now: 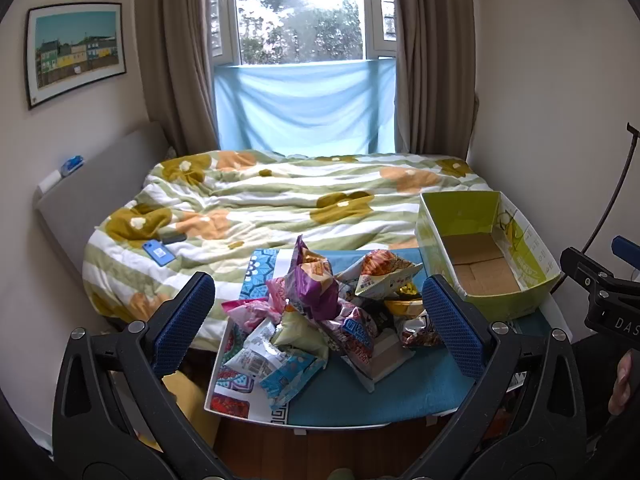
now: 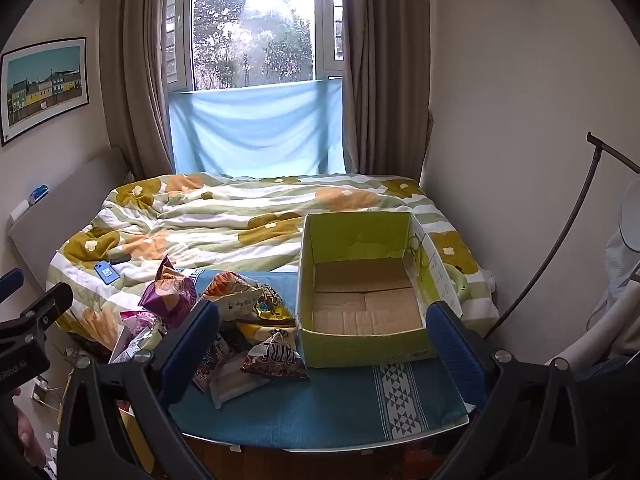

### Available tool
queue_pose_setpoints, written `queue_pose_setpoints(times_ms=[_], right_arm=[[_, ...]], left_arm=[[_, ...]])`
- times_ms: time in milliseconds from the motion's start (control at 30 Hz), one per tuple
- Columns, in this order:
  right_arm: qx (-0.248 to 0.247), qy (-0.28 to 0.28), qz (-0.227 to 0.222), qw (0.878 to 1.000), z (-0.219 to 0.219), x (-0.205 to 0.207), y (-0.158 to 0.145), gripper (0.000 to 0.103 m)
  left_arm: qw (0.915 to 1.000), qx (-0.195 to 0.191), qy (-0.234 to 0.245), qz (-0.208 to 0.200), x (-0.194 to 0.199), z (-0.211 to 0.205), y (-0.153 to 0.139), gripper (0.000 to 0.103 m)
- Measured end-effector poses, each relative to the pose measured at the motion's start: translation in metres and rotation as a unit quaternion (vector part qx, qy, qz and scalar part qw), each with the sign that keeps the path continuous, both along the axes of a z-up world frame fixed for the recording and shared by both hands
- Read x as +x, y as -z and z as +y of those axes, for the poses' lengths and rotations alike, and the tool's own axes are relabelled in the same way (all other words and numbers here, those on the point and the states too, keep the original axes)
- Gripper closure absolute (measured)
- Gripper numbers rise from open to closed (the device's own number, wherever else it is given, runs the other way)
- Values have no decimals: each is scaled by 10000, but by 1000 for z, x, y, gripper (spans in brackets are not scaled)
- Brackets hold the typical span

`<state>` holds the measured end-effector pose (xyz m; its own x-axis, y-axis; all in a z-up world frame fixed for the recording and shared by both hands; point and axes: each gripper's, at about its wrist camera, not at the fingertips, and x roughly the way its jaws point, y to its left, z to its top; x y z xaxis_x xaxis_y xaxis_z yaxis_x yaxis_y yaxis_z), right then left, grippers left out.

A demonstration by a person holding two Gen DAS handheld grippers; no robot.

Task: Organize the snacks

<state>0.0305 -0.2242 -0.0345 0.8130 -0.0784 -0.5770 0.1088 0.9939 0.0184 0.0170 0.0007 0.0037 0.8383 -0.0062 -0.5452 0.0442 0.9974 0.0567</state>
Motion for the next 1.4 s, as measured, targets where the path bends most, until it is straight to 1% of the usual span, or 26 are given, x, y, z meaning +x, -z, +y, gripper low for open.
queue_pose_setpoints(times_ms=[533, 1400], right_arm=[[11, -16, 34, 10000, -1, 4, 1, 0], [-9, -37, 52, 10000, 3, 1, 6, 0]], left_arm=[[10000, 6, -25, 78, 8, 1, 3, 1], [9999, -34, -24, 124, 5, -2, 2, 1]])
